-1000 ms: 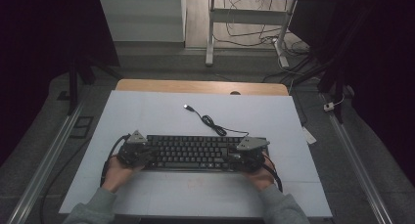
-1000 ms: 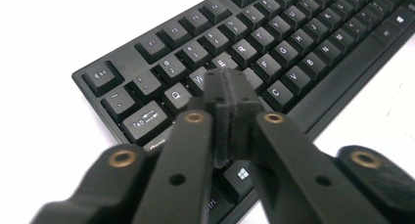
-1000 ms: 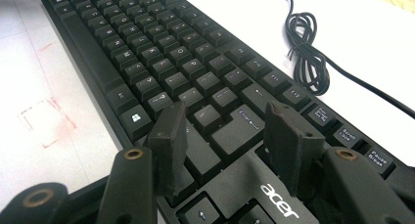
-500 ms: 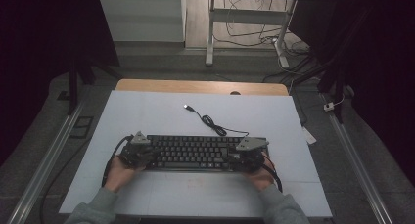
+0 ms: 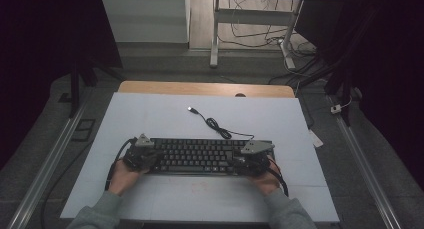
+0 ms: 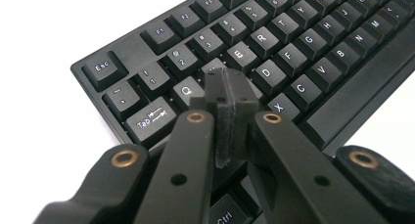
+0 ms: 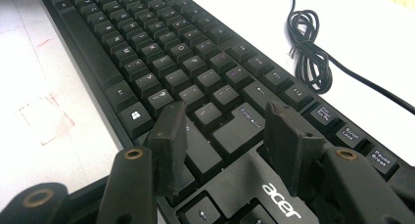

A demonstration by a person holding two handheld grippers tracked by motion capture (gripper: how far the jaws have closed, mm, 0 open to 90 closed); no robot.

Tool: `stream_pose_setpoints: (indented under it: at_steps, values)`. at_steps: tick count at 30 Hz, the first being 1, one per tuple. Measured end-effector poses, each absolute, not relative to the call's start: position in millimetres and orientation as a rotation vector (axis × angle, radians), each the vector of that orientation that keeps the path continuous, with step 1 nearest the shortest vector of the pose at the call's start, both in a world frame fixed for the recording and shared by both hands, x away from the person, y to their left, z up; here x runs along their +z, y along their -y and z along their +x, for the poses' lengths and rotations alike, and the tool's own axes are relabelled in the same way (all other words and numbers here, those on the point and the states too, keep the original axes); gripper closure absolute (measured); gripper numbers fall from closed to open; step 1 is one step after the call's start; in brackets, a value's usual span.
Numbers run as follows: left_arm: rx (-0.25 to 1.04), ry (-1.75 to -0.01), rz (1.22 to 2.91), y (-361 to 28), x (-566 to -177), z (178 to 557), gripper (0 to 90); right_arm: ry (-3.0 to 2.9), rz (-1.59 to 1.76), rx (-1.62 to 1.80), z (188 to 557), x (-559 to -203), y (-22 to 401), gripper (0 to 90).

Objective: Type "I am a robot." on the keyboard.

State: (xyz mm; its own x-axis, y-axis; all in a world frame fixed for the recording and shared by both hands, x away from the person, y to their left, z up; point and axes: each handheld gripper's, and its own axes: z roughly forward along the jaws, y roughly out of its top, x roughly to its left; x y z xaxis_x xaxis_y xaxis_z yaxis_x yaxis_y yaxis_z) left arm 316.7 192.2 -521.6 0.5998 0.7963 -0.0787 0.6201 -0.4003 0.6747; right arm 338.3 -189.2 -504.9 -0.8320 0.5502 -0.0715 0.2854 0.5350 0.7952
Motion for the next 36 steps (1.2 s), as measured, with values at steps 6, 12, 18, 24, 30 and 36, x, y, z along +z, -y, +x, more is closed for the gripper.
stream_pose_setpoints:
  at_steps: [6, 12, 18, 24, 30, 36]
  values:
    - [0.339, -1.123, 2.142, -193, -522, 318, 88.7, -2.464, 0.692, 1.191, 338, -505, 189, 51.1]
    - [0.330, -1.126, 2.154, -192, -524, 319, 88.7, -2.466, 0.697, 1.184, 338, -505, 189, 51.1]
    - [0.334, -1.125, 2.146, -192, -524, 319, 88.7, -2.465, 0.696, 1.184, 338, -506, 189, 51.1]
    - [0.363, -1.111, 2.087, -195, -515, 313, 88.7, -2.463, 0.700, 1.190, 338, -505, 189, 51.1]
    - [0.358, -1.111, 2.046, -201, -510, 310, 88.6, -2.463, 0.697, 1.186, 338, -505, 189, 51.1]
    - [0.369, -1.111, 1.997, -204, -507, 309, 66.8, -2.463, 0.697, 1.190, 339, -505, 190, 51.1]
